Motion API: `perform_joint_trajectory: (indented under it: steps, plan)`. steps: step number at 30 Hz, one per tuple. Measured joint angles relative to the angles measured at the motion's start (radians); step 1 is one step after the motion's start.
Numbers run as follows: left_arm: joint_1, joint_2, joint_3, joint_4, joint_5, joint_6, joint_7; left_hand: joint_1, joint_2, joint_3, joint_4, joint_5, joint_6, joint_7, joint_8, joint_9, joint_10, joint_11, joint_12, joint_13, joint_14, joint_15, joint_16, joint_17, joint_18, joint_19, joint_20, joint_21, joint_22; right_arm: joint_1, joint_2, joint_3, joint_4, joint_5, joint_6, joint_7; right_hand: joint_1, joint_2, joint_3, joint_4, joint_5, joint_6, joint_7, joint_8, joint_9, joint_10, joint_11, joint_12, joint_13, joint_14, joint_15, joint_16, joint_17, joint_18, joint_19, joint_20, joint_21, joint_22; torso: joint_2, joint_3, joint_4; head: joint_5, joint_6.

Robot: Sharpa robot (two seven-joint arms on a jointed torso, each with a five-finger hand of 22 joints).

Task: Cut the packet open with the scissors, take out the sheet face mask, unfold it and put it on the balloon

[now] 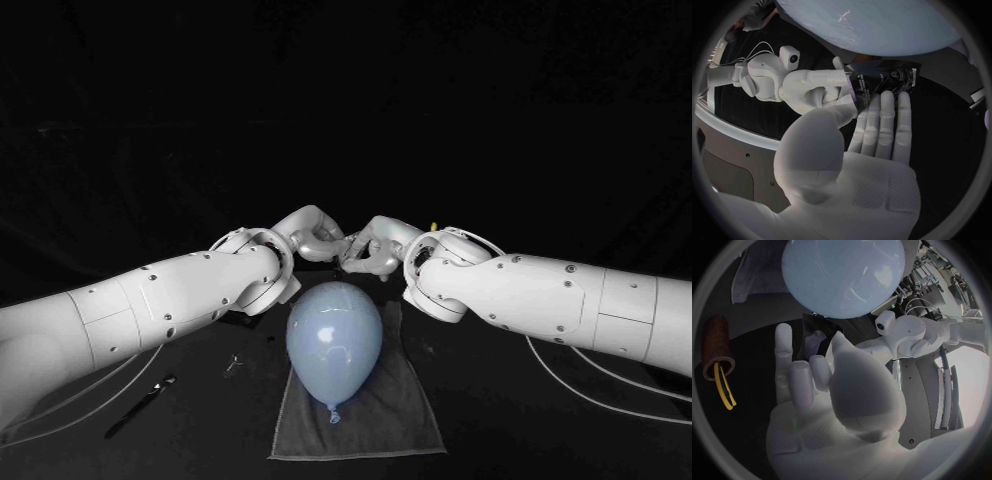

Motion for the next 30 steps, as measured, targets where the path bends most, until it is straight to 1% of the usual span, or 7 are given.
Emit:
perform_joint_trajectory:
  steps: [9,14,19,21,23,27,30]
  plan:
    - [0.001,-0.001,0.002,0.003,0.002,-0.007,-0.001,0.000,0.000,0.000,0.000,0.001,0.000,0.000,0.002,0.000,0.000,0.000,0.000,0.000,0.000,0.000,0.000,0.000,0.000,0.000,0.000,0.000,0.000,-0.005,0.001,-0.001,-0.005,0.001,-0.025,0.026,0.013,0.009,0.006,-0.006,-0.002,0.010,-0.001,0.003,0.000,0.002,0.003,0.021,0.030,0.009,0.006,0.022,0.026,-0.002,0.010,-0.004,0.008,0.006,-0.001,-0.0003,-0.0007,0.001,-0.003]
    - [0.002,-0.002,0.003,0.006,0.007,-0.010,-0.001,0.000,0.000,0.000,0.000,0.001,0.002,-0.002,0.002,0.000,0.000,0.000,0.000,0.001,0.000,0.000,0.000,-0.001,0.000,-0.004,-0.004,0.004,0.000,-0.006,0.004,-0.001,-0.009,-0.002,-0.041,0.031,0.035,0.020,0.040,-0.028,-0.004,0.050,-0.016,0.010,0.000,0.003,0.003,0.083,0.053,0.014,0.004,0.066,0.027,-0.007,0.027,-0.013,0.026,0.021,-0.001,-0.0002,-0.0012,0.001,-0.002]
    - [0.002,-0.004,0.003,0.014,0.014,-0.013,-0.001,0.000,0.000,0.000,0.000,0.001,0.002,-0.002,0.002,0.000,0.000,0.000,0.000,0.001,-0.002,-0.002,0.000,-0.001,0.000,-0.004,-0.004,0.004,0.000,-0.008,0.007,-0.002,-0.016,-0.026,-0.056,0.029,0.061,0.028,0.121,-0.079,-0.004,0.105,-0.036,0.031,0.002,0.004,0.004,0.178,0.055,0.016,-0.017,0.099,0.030,0.000,0.050,-0.029,0.072,0.061,-0.001,0.0000,-0.0011,0.000,-0.003]
    - [0.002,-0.005,0.003,0.018,0.016,-0.014,-0.001,0.000,0.000,0.001,-0.001,0.001,0.002,-0.002,0.002,0.000,0.000,0.000,0.000,0.001,-0.002,-0.002,0.000,-0.001,0.000,-0.004,-0.004,0.004,0.000,-0.009,0.008,-0.002,-0.019,-0.038,-0.060,0.027,0.079,0.043,0.163,-0.104,-0.004,0.122,-0.039,0.037,0.007,0.004,0.004,0.196,0.055,0.015,-0.019,0.109,0.030,-0.001,0.056,-0.035,0.100,0.089,-0.001,0.0000,-0.0011,-0.001,-0.004]
    - [0.002,-0.006,0.004,0.022,0.018,-0.015,-0.001,0.000,0.000,0.001,-0.001,0.001,0.002,-0.002,0.002,0.000,0.000,0.000,0.000,0.001,-0.003,-0.002,0.000,0.000,0.000,-0.004,-0.004,0.004,0.000,-0.009,0.008,-0.002,-0.021,-0.050,-0.062,0.025,0.079,0.042,0.199,-0.123,-0.004,0.125,-0.040,0.042,0.010,0.004,0.004,0.202,0.055,0.016,-0.020,0.114,0.030,-0.001,0.061,-0.039,0.119,0.110,-0.001,-0.0001,-0.0012,-0.001,-0.004]
    - [0.003,-0.009,0.004,0.029,0.021,-0.018,-0.001,0.000,0.000,0.001,-0.001,0.000,0.003,-0.002,0.002,0.000,0.000,0.000,0.000,0.001,-0.003,-0.002,0.000,0.000,0.000,-0.004,-0.004,0.004,0.001,-0.010,0.010,-0.002,-0.024,-0.070,-0.062,0.022,0.057,0.063,0.276,-0.159,-0.006,0.135,-0.046,0.050,0.017,0.007,0.000,0.207,0.055,0.019,-0.023,0.114,0.030,-0.001,0.061,-0.040,0.142,0.138,-0.001,-0.0001,-0.0011,-0.002,-0.006]
    - [0.003,-0.011,0.004,0.035,0.022,-0.020,-0.001,-0.002,-0.002,0.001,-0.001,0.000,0.004,0.000,0.003,0.000,0.000,0.000,0.000,0.001,-0.004,-0.001,0.000,0.000,0.000,-0.004,-0.004,0.004,0.002,-0.011,0.011,-0.002,-0.027,-0.082,-0.063,0.018,0.017,0.052,0.328,-0.184,-0.006,0.141,-0.048,0.061,0.024,0.017,-0.009,0.206,0.046,0.023,-0.027,0.118,0.030,-0.001,0.063,-0.041,0.151,0.155,-0.001,-0.0001,-0.0010,-0.003,-0.006]
